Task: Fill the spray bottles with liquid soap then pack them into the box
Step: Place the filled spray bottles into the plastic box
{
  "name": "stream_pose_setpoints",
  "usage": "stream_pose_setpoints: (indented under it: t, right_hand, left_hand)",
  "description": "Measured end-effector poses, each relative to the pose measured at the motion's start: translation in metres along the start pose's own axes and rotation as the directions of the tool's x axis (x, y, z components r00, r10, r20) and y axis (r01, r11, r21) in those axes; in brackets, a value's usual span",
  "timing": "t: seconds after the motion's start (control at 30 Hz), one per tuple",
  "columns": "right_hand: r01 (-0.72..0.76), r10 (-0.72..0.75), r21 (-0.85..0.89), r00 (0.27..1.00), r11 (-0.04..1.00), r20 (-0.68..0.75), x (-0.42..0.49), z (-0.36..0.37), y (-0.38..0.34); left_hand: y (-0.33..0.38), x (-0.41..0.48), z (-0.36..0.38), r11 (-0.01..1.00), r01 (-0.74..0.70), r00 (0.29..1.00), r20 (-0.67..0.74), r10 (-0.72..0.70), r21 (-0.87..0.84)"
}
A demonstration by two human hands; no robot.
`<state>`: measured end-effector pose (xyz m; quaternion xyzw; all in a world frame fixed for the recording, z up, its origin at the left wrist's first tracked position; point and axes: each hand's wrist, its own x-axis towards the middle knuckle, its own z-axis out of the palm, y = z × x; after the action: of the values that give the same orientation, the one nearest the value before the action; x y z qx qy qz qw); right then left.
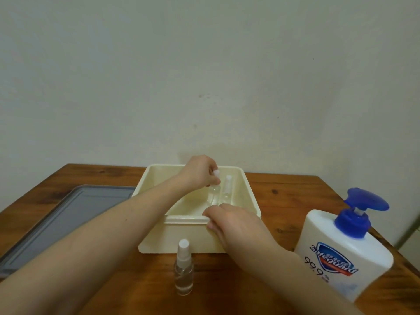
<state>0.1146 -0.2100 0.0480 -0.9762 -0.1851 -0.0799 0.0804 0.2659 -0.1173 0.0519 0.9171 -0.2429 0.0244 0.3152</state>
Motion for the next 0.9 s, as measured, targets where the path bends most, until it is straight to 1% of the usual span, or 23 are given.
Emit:
stream_pose_setpoints:
  t: [0.2,0.27,0.3,0.37,0.43,0.47,0.5,0.57,0.63,0.73,0.8,0.9]
  right_hand:
    - [-0.01,0.01,0.026,1.0,1.0,0.012,0.0,-0.001,0.0]
    - [-0.019,0.019,0.035,1.0,0.999,0.014,-0.001,-0.003,0.0]
    - [-0.021,0.02,0.032,1.0,0.999,0.013,-0.001,-0.003,-0.001]
    - [-0.019,0.019,0.03,1.0,0.999,0.004,-0.002,-0.003,-0.001]
    - [-0.027,0.027,0.04,1.0,0.999,-0.005,-0.003,-0.004,-0.002]
    - [-0.031,0.032,0.048,0.999,0.998,-0.008,-0.003,-0.004,-0.002]
    - [-0.036,0.036,0.059,0.999,0.998,-0.01,-0.004,-0.005,-0.002]
    - [-0.044,0.045,0.077,0.999,0.996,-0.005,-0.003,-0.005,-0.003]
    - [-0.052,0.052,0.097,0.999,0.994,0.001,-0.003,-0.005,-0.004]
    - [-0.074,0.073,0.111,0.997,0.991,0.01,-0.004,-0.005,-0.006]
    - [-0.081,0.081,0.11,0.997,0.991,0.012,-0.005,-0.005,-0.007]
    - [-0.078,0.078,0.098,0.997,0.992,0.012,-0.006,-0.005,-0.008]
  left_hand:
    - [0.004,-0.006,-0.002,0.998,0.063,0.998,-0.007,-0.062,0.02]
    - [0.008,-0.013,-0.011,0.997,0.075,0.996,-0.04,-0.074,0.015]
    - [0.012,-0.019,-0.017,0.997,0.07,0.995,-0.078,-0.068,0.016]
    - [0.025,-0.036,-0.033,1.0,0.029,0.98,-0.197,-0.028,0.001]
    - [0.038,-0.062,-0.047,0.998,-0.058,0.941,-0.336,0.042,-0.037]
    - [0.043,-0.079,-0.052,0.992,-0.111,0.919,-0.385,0.081,-0.054]
    - [0.047,-0.097,-0.055,0.986,-0.157,0.907,-0.404,0.118,-0.063]
    - [0.051,-0.131,-0.057,0.975,-0.215,0.914,-0.361,0.185,-0.047]
    - [0.049,-0.155,-0.053,0.978,-0.21,0.942,-0.267,0.202,-0.002]
    - [0.04,-0.175,-0.041,0.989,-0.118,0.984,-0.126,0.129,0.093]
    - [0.035,-0.182,-0.033,0.984,-0.061,0.997,-0.039,0.068,0.169]
    - [0.029,-0.185,-0.025,0.979,-0.051,0.998,0.035,0.045,0.199]
